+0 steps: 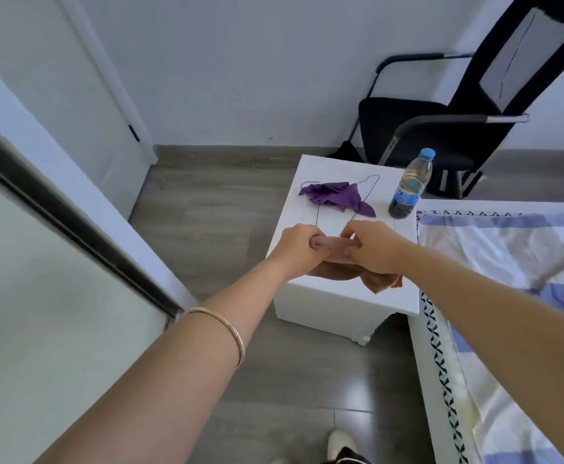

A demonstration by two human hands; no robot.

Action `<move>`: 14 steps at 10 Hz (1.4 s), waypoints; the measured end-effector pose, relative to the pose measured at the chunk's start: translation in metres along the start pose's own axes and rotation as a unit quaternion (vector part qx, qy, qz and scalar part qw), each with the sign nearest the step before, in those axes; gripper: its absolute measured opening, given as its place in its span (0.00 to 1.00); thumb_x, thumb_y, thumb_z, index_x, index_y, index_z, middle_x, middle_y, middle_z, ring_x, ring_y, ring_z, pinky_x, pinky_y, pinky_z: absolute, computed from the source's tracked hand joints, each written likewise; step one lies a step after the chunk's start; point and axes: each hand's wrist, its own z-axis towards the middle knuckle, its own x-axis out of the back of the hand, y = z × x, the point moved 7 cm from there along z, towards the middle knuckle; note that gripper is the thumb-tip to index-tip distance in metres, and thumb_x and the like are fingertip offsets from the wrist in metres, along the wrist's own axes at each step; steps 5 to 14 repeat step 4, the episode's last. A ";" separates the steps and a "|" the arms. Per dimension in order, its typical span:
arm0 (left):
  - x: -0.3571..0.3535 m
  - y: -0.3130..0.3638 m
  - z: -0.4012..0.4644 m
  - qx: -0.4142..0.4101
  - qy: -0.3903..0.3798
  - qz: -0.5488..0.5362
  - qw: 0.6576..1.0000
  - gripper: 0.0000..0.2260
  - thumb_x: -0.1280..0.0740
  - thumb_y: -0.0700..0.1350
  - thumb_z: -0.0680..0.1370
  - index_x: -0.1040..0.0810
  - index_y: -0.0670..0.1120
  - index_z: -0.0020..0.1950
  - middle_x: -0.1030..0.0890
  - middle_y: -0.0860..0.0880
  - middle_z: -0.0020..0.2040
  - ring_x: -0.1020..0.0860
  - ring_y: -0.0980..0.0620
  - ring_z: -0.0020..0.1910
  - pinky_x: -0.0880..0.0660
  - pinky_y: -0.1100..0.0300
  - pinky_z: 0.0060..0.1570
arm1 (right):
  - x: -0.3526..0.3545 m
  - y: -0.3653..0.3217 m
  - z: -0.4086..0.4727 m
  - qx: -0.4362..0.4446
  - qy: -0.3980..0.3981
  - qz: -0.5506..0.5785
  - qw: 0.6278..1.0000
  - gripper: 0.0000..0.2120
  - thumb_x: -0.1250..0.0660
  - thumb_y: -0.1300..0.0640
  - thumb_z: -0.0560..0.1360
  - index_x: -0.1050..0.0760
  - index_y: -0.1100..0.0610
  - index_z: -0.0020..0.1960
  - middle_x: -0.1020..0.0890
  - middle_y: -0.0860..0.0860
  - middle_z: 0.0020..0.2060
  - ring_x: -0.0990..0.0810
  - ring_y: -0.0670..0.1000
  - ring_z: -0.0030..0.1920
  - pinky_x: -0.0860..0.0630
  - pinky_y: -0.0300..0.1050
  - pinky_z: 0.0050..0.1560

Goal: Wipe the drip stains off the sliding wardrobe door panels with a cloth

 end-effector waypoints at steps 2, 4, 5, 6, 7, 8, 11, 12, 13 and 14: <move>-0.055 -0.059 0.095 0.054 -0.045 -0.023 0.997 0.09 0.36 0.39 0.75 0.22 0.40 0.54 0.22 0.47 0.44 0.26 0.50 0.44 0.32 0.67 0.35 | -0.045 0.059 0.103 -0.021 -0.063 0.005 0.998 0.15 0.40 0.57 0.79 0.27 0.56 0.64 0.23 0.55 0.59 0.26 0.53 0.54 0.28 0.46 0.54; -0.087 -0.103 0.147 0.173 -0.085 -0.086 0.977 0.29 0.32 0.42 0.74 0.37 0.47 0.73 0.31 0.47 0.66 0.32 0.49 0.65 0.30 0.61 0.58 | -0.067 0.090 0.172 -0.037 -0.110 0.024 0.993 0.20 0.38 0.51 0.80 0.31 0.55 0.70 0.25 0.52 0.64 0.25 0.54 0.62 0.29 0.45 0.62; -0.087 -0.103 0.147 0.173 -0.085 -0.086 0.977 0.29 0.32 0.42 0.74 0.37 0.47 0.73 0.31 0.47 0.66 0.32 0.49 0.65 0.30 0.61 0.58 | -0.067 0.090 0.172 -0.037 -0.110 0.024 0.993 0.20 0.38 0.51 0.80 0.31 0.55 0.70 0.25 0.52 0.64 0.25 0.54 0.62 0.29 0.45 0.62; -0.087 -0.103 0.147 0.173 -0.085 -0.086 0.977 0.29 0.32 0.42 0.74 0.37 0.47 0.73 0.31 0.47 0.66 0.32 0.49 0.65 0.30 0.61 0.58 | -0.067 0.090 0.172 -0.037 -0.110 0.024 0.993 0.20 0.38 0.51 0.80 0.31 0.55 0.70 0.25 0.52 0.64 0.25 0.54 0.62 0.29 0.45 0.62; -0.087 -0.103 0.147 0.173 -0.085 -0.086 0.977 0.29 0.32 0.42 0.74 0.37 0.47 0.73 0.31 0.47 0.66 0.32 0.49 0.65 0.30 0.61 0.58 | -0.067 0.090 0.172 -0.037 -0.110 0.024 0.993 0.20 0.38 0.51 0.80 0.31 0.55 0.70 0.25 0.52 0.64 0.25 0.54 0.62 0.29 0.45 0.62; -0.087 -0.103 0.147 0.173 -0.085 -0.086 0.977 0.29 0.32 0.42 0.74 0.37 0.47 0.73 0.31 0.47 0.66 0.32 0.49 0.65 0.30 0.61 0.58 | -0.067 0.090 0.172 -0.037 -0.110 0.024 0.993 0.20 0.38 0.51 0.80 0.31 0.55 0.70 0.25 0.52 0.64 0.25 0.54 0.62 0.29 0.45 0.62; -0.087 -0.103 0.147 0.173 -0.085 -0.086 0.977 0.29 0.32 0.42 0.74 0.37 0.47 0.73 0.31 0.47 0.66 0.32 0.49 0.65 0.30 0.61 0.58 | -0.067 0.090 0.172 -0.037 -0.110 0.024 0.993 0.20 0.38 0.51 0.80 0.31 0.55 0.70 0.25 0.52 0.64 0.25 0.54 0.62 0.29 0.45 0.62; -0.087 -0.103 0.147 0.173 -0.085 -0.086 0.977 0.29 0.32 0.42 0.74 0.37 0.47 0.73 0.31 0.47 0.66 0.32 0.49 0.65 0.30 0.61 0.58 | -0.067 0.090 0.172 -0.037 -0.110 0.024 0.993 0.20 0.38 0.51 0.80 0.31 0.55 0.70 0.25 0.52 0.64 0.25 0.54 0.62 0.29 0.45 0.62; -0.087 -0.103 0.147 0.173 -0.085 -0.086 0.977 0.29 0.32 0.42 0.74 0.37 0.47 0.73 0.31 0.47 0.66 0.32 0.49 0.65 0.30 0.61 0.58 | -0.067 0.090 0.172 -0.037 -0.110 0.024 0.993 0.20 0.38 0.51 0.80 0.31 0.55 0.70 0.25 0.52 0.64 0.25 0.54 0.62 0.29 0.45 0.62; -0.087 -0.103 0.147 0.173 -0.085 -0.086 0.977 0.29 0.32 0.42 0.74 0.37 0.47 0.73 0.31 0.47 0.66 0.32 0.49 0.65 0.30 0.61 0.58 | -0.067 0.090 0.172 -0.037 -0.110 0.024 0.993 0.20 0.38 0.51 0.80 0.31 0.55 0.70 0.25 0.52 0.64 0.25 0.54 0.62 0.29 0.45 0.62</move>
